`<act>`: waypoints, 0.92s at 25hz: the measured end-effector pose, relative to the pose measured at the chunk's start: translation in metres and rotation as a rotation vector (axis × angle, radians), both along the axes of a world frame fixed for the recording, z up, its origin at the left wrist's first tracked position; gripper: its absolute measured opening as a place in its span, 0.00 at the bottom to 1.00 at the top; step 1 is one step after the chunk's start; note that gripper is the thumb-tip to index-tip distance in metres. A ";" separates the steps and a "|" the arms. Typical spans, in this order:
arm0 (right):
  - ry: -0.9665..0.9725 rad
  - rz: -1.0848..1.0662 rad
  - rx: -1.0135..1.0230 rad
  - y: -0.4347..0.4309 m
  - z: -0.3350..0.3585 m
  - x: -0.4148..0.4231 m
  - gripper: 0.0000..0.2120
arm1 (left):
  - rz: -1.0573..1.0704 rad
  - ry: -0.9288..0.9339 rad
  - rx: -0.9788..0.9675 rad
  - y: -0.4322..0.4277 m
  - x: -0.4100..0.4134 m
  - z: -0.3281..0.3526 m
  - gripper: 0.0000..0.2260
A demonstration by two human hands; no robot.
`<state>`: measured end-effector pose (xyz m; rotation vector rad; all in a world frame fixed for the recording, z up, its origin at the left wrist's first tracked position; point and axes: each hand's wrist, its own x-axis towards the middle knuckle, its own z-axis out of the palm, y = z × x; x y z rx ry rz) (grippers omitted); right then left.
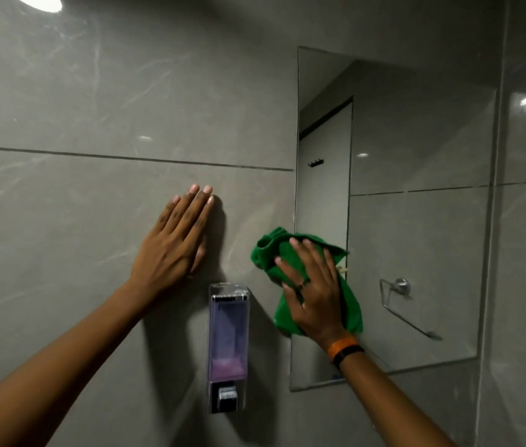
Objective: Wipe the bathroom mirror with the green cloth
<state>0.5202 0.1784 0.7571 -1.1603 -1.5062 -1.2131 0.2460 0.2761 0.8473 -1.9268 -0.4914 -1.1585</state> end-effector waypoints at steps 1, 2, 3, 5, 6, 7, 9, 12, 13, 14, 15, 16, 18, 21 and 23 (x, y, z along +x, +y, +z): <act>0.013 -0.005 -0.008 -0.001 -0.016 -0.002 0.28 | -0.010 -0.001 -0.019 -0.002 -0.002 -0.013 0.28; 0.021 -0.011 -0.011 -0.001 -0.028 -0.003 0.29 | -0.025 -0.005 -0.036 -0.003 -0.004 -0.022 0.28; 0.034 -0.010 -0.022 -0.002 -0.042 -0.005 0.30 | -0.034 -0.013 -0.070 -0.006 -0.007 -0.037 0.28; 0.055 -0.013 -0.038 -0.004 -0.064 -0.006 0.32 | -0.066 -0.047 -0.144 -0.012 -0.010 -0.060 0.28; 0.074 -0.008 -0.056 -0.006 -0.077 -0.008 0.32 | -0.067 -0.061 -0.181 -0.016 -0.013 -0.074 0.27; 0.087 -0.003 -0.073 -0.008 -0.089 -0.010 0.32 | -0.064 -0.064 -0.215 -0.019 -0.017 -0.086 0.27; 0.102 -0.008 -0.104 -0.015 -0.115 -0.016 0.31 | -0.061 -0.056 -0.284 -0.027 -0.029 -0.109 0.27; 0.128 -0.045 -0.147 -0.030 -0.153 -0.030 0.35 | -0.045 -0.035 -0.375 -0.042 -0.052 -0.141 0.27; 0.159 -0.048 -0.176 -0.036 -0.163 -0.035 0.37 | -0.037 -0.029 -0.400 -0.046 -0.063 -0.153 0.27; 0.197 -0.051 -0.208 -0.041 -0.170 -0.040 0.39 | -0.028 -0.021 -0.421 -0.050 -0.072 -0.164 0.27; 0.239 -0.060 -0.244 -0.046 -0.177 -0.045 0.40 | -0.013 -0.011 -0.442 -0.054 -0.084 -0.175 0.27; 0.284 -0.071 -0.284 -0.052 -0.184 -0.053 0.39 | 0.009 0.001 -0.464 -0.058 -0.096 -0.189 0.27; 0.388 -0.103 -0.349 -0.067 -0.199 -0.075 0.38 | 0.044 0.025 -0.514 -0.068 -0.120 -0.213 0.27; 0.582 -0.128 -0.417 -0.090 -0.227 -0.122 0.39 | 0.099 0.061 -0.622 -0.091 -0.154 -0.257 0.27; 0.636 -0.127 -0.484 -0.105 -0.251 -0.160 0.37 | 0.126 0.093 -0.703 -0.109 -0.174 -0.298 0.27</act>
